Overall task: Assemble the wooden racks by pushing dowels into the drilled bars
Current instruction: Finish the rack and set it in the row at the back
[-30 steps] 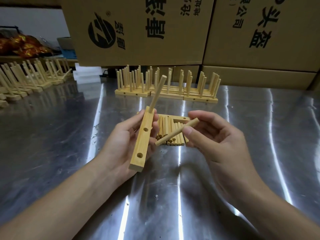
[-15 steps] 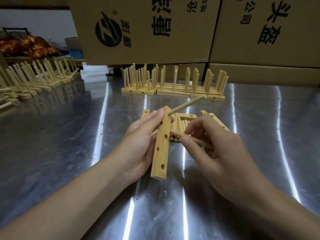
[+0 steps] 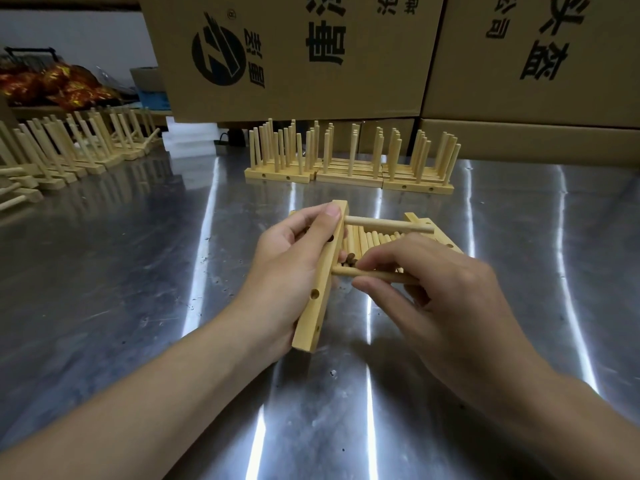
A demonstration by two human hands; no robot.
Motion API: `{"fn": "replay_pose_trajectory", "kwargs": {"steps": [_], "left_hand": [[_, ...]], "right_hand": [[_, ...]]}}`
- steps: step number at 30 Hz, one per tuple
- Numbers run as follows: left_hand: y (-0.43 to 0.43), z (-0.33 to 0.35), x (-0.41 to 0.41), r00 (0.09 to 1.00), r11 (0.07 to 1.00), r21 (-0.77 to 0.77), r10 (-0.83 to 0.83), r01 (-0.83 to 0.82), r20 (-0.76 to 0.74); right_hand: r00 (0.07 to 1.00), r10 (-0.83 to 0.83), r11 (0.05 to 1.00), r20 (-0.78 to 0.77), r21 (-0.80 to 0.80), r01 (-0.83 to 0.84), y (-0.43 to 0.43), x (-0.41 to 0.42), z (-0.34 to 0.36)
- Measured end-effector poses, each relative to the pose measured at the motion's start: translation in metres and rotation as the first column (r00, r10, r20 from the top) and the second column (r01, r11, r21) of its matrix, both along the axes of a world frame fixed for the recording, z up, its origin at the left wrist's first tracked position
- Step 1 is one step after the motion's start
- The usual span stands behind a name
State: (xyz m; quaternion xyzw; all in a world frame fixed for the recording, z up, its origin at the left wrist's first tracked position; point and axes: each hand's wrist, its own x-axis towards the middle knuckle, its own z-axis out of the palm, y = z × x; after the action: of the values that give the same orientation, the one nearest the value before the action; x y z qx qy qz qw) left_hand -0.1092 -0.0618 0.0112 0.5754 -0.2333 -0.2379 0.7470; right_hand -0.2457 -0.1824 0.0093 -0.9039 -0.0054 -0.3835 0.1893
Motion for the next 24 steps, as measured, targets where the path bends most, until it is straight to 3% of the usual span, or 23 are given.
{"fn": "replay_pose_trajectory", "kwargs": {"steps": [7,12,14,16,18,20,22,23,24], "left_hand": [[0.000,-0.002,-0.006,0.993,0.998,-0.014,0.067,-0.066,0.093],[-0.002,-0.004,-0.003,0.982,0.997,-0.002,0.077,-0.078,0.171],[-0.001,-0.002,0.000,0.981,0.997,0.015,0.067,-0.071,0.182],[0.001,0.002,0.002,0.981,0.998,0.018,0.057,-0.061,0.188],[0.003,0.005,0.001,0.974,0.998,0.015,0.053,-0.057,0.220],[0.004,0.007,-0.002,0.961,0.998,0.010,0.055,-0.059,0.272],[0.004,0.009,-0.006,0.939,0.998,-0.021,0.068,-0.065,0.338],[0.005,0.010,-0.007,0.922,0.997,-0.045,0.078,-0.065,0.379],[0.005,0.011,-0.009,0.901,0.996,-0.065,0.086,-0.064,0.424]], "right_hand": [[0.999,0.008,0.955,-0.042,0.297,0.005,0.013,0.000,-0.002],[0.986,0.070,0.834,-0.149,0.551,0.024,0.012,0.001,-0.003],[0.981,0.084,0.865,-0.177,0.502,0.017,0.012,0.001,0.000],[0.972,0.005,0.964,-0.234,0.260,0.057,0.010,-0.001,0.001],[0.960,-0.084,0.995,-0.267,0.032,0.096,0.010,-0.003,0.006],[0.968,-0.086,0.996,-0.237,-0.002,0.088,0.011,-0.005,0.006],[0.975,-0.017,0.992,-0.221,0.117,0.044,0.013,-0.004,0.004],[0.967,0.064,0.951,-0.245,0.308,0.015,0.014,-0.003,0.004],[0.947,0.184,0.808,-0.263,0.589,0.006,0.015,-0.003,0.005]]}}
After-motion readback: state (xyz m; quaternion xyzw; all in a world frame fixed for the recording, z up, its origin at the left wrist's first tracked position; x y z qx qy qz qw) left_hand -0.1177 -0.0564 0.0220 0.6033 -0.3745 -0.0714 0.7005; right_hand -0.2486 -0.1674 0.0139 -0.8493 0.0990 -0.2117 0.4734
